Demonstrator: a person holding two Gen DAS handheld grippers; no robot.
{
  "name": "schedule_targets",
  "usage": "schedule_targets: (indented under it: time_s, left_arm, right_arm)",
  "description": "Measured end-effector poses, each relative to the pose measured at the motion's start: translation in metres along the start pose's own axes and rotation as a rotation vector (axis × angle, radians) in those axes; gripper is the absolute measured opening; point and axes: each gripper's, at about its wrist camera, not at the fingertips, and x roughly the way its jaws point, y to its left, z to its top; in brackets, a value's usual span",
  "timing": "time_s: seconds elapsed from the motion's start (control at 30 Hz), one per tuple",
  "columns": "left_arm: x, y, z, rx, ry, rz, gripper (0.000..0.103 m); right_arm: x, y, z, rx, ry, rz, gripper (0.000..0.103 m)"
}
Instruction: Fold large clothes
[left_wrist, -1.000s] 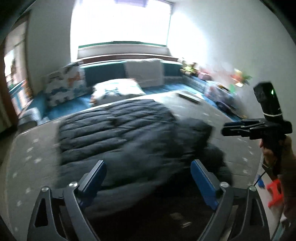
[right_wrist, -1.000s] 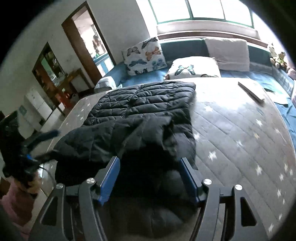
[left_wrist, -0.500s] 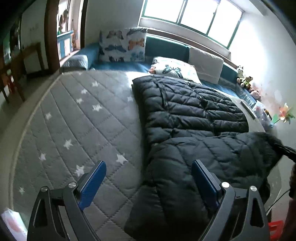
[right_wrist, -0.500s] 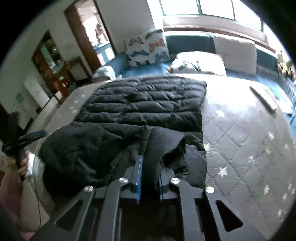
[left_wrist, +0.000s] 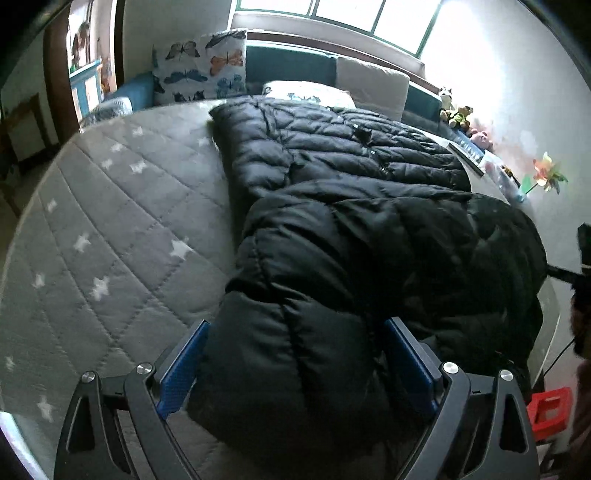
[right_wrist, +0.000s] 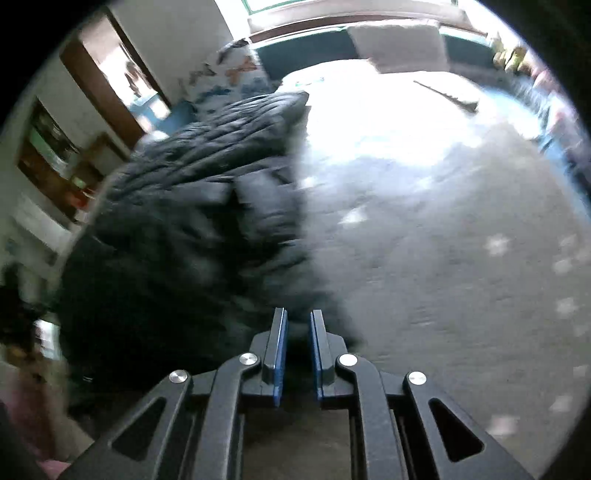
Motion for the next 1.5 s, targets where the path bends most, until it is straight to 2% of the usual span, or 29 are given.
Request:
schedule_targets:
  time_s: [0.07,0.17,0.27,0.33,0.37,0.4,0.47,0.6,0.67,0.73,0.87,0.97,1.2,1.37,1.5]
  left_arm:
    - [-0.013,-0.006,0.005,0.028,-0.029,0.014,0.1]
    - [-0.039,-0.023,0.016,0.104,-0.112,0.046,0.1]
    - [-0.049,-0.035,0.03,0.144,-0.161,0.034,0.1]
    - [-0.044,-0.044,0.042,0.155,-0.169,0.01,0.1]
    - [-0.042,-0.046,0.046,0.155,-0.167,0.006,0.1]
    - [-0.034,-0.05,0.05,0.151,-0.156,0.0,0.1]
    - [-0.021,-0.056,0.055,0.146,-0.133,-0.028,0.099]
    - [0.008,-0.07,0.055,0.166,-0.097,-0.059,0.098]
    - [0.017,-0.078,0.052,0.19,-0.101,-0.044,0.098]
    - [0.023,-0.086,0.048,0.222,-0.107,-0.04,0.098]
    - [0.033,-0.095,0.043,0.261,-0.107,-0.011,0.098]
    - [0.038,-0.101,0.042,0.277,-0.101,0.001,0.098]
    - [0.03,-0.119,0.04,0.294,-0.122,-0.059,0.098]
    - [0.047,-0.126,0.035,0.3,-0.105,-0.058,0.098]
    - [0.051,-0.128,0.034,0.29,-0.089,-0.096,0.098]
  right_arm:
    - [-0.019,0.004,0.004,-0.035,-0.019,-0.038,0.014]
    - [-0.046,0.015,0.009,-0.084,-0.067,-0.052,0.014]
    - [-0.064,0.041,0.017,-0.147,-0.12,-0.023,0.017]
    - [-0.063,0.061,0.022,-0.183,-0.134,0.03,0.033]
    - [-0.059,0.075,0.025,-0.208,-0.139,0.058,0.051]
    - [-0.055,0.092,0.028,-0.242,-0.143,0.087,0.063]
    - [-0.045,0.118,0.031,-0.29,-0.146,0.119,0.064]
    - [-0.009,0.171,0.033,-0.377,-0.094,0.183,0.064]
    - [0.008,0.186,0.034,-0.407,-0.081,0.176,0.064]
    - [0.027,0.195,0.034,-0.441,-0.069,0.128,0.063]
    - [0.054,0.175,0.034,-0.431,-0.044,0.068,0.063]
    - [0.055,0.152,0.033,-0.38,-0.023,0.065,0.061]
    - [0.044,0.117,0.02,-0.332,0.004,0.068,0.061]
    - [0.044,0.115,0.019,-0.316,0.014,0.072,0.061]
    - [0.019,0.122,0.016,-0.324,0.001,0.048,0.061]
